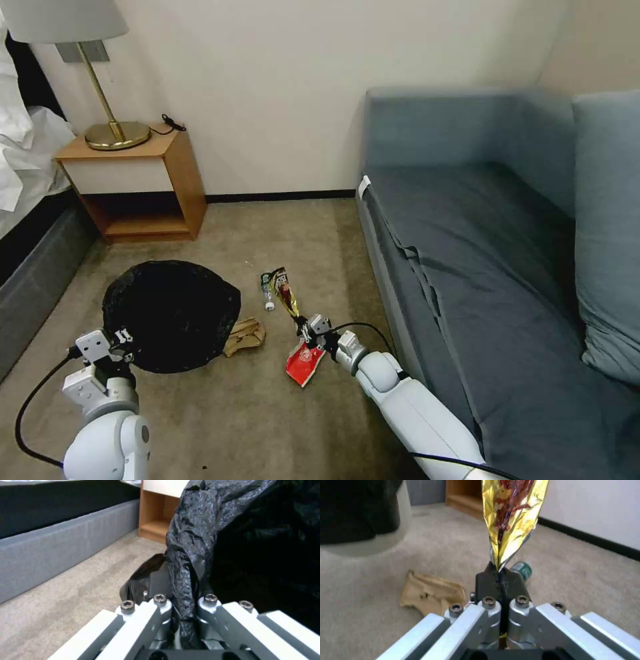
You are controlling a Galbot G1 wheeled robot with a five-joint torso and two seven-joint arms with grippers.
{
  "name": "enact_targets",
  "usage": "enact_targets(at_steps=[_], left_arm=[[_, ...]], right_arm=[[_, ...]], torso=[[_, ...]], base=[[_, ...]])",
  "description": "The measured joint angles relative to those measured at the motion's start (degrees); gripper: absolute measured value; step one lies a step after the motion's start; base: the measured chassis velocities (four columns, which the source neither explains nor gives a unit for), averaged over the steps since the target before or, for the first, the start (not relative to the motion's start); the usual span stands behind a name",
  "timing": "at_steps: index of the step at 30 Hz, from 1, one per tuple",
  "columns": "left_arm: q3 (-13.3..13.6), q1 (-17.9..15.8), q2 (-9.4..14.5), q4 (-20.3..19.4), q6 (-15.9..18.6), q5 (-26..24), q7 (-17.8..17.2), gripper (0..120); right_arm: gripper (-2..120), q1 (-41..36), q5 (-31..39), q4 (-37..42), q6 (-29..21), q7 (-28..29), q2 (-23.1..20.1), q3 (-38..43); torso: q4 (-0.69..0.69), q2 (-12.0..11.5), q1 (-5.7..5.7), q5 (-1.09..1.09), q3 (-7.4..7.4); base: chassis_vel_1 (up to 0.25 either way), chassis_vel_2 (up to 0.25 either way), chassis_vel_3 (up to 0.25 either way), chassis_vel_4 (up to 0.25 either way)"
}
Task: Pick up the trash bin, then pick up the garbage on the floor and place it into the trash bin.
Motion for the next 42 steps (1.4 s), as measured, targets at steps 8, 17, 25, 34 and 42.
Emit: enact_targets(at_steps=[8,17,25,34,42], left_arm=[[0.6,0.0,0.0,0.9,-0.6,-0.7,-1.7,4],[1.3,0.2,0.0,1.3,-1.1,-0.5,-1.7,4],[1.8,0.0,0.0,1.8,-1.3,-0.4,-1.6,4],[2.3,-0.1,0.0,1.9,-1.3,-0.8,-1.7,4],[2.7,-0.5,0.0,2.4,-1.1,-1.9,-2.9,4]], right_arm=[[0,-1.8,1.4,5.4,0.5,1.1,-0.2,0.1],[0,-2.9,1.7,10.9,-0.2,1.7,-1.0,-1.3],[0,-2.7,2.6,15.4,-1.9,3.1,-1.7,-3.2],[0,-1.3,3.1,18.0,-3.0,3.9,-1.2,-4.7],[0,1.6,3.8,20.1,-4.7,4.8,0.4,-6.8]], torso=[[0.0,0.0,0.0,-0.01,0.0],[0.0,0.0,0.0,-0.01,0.0],[0.0,0.0,0.0,-0.01,0.0],[0.0,0.0,0.0,-0.01,0.0],[0.01,0.0,0.0,-0.01,0.0]], base=[[0.0,0.0,0.0,0.0],[0.0,0.0,0.0,0.0],[0.0,0.0,0.0,0.0],[0.0,0.0,0.0,0.0],[0.0,0.0,0.0,0.0]])
